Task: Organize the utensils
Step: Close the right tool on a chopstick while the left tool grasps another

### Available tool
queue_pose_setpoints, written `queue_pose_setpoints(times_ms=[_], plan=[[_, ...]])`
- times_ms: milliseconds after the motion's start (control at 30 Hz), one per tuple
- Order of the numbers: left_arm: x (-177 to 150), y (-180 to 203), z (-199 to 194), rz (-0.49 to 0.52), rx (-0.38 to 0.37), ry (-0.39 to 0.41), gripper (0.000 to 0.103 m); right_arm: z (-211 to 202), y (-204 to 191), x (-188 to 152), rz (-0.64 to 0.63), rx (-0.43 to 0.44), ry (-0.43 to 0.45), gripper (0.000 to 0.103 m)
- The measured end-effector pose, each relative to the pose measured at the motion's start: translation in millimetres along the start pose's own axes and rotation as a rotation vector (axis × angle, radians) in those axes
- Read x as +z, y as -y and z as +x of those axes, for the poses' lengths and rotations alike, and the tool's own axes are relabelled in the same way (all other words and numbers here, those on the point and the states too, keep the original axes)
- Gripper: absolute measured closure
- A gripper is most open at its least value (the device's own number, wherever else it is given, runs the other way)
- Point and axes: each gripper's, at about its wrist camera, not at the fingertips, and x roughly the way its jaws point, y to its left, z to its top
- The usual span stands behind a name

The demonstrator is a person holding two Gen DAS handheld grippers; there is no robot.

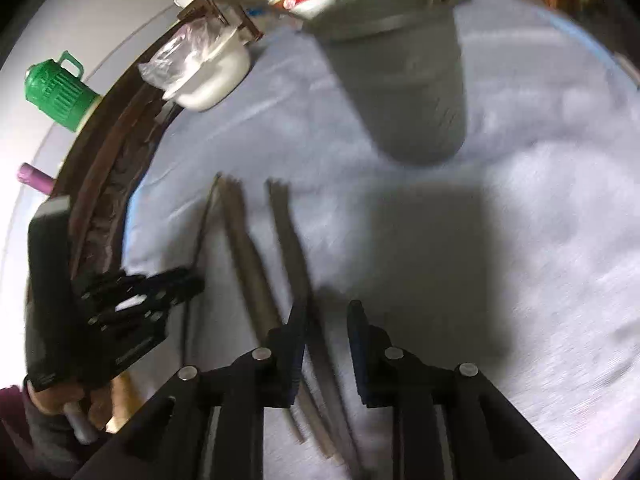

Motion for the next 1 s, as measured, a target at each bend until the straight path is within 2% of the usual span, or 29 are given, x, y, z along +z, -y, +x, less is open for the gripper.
queue_pose_setpoints(times_ms=[233, 267, 333, 500, 733, 767, 800, 833, 933, 1000], plan=[[-8, -7, -3, -0.072, -0.033, 0.022, 0.083, 23, -22, 11, -0.137, -0.035, -0.082, 0.077], [-9, -7, -3, -0.074, -0.036, 0.023, 0.082, 23, -22, 11, -0.143, -0.036, -0.060, 0.077], [-14, -8, -6, -0.072, -0.037, 0.025, 0.082, 24, -18, 13, -0.143, -0.109, -0.061, 0.078], [-32, -13, -8, -0.073, -0.045, 0.035, 0.080, 11, -15, 12, -0.131, -0.081, -0.018, 0.077], [-30, -16, -9, -0.111, -0.067, 0.008, 0.078, 27, -21, 17, -0.166, -0.142, -0.041, 0.078], [-26, -19, -8, -0.128, -0.074, -0.003, 0.081, 27, -21, 20, -0.164, -0.143, -0.051, 0.078], [-21, -23, -5, -0.145, -0.074, -0.015, 0.093, 29, -20, 21, -0.166, -0.144, -0.056, 0.079], [-19, -26, -4, -0.159, -0.074, -0.027, 0.096, 30, -18, 23, -0.163, -0.141, -0.065, 0.080], [-15, -40, -1, -0.197, -0.142, -0.072, 0.098, 31, -12, 29, -0.163, -0.148, -0.102, 0.092], [-12, -47, 2, -0.211, -0.178, -0.112, 0.098, 29, -6, 31, -0.174, -0.147, -0.134, 0.093]])
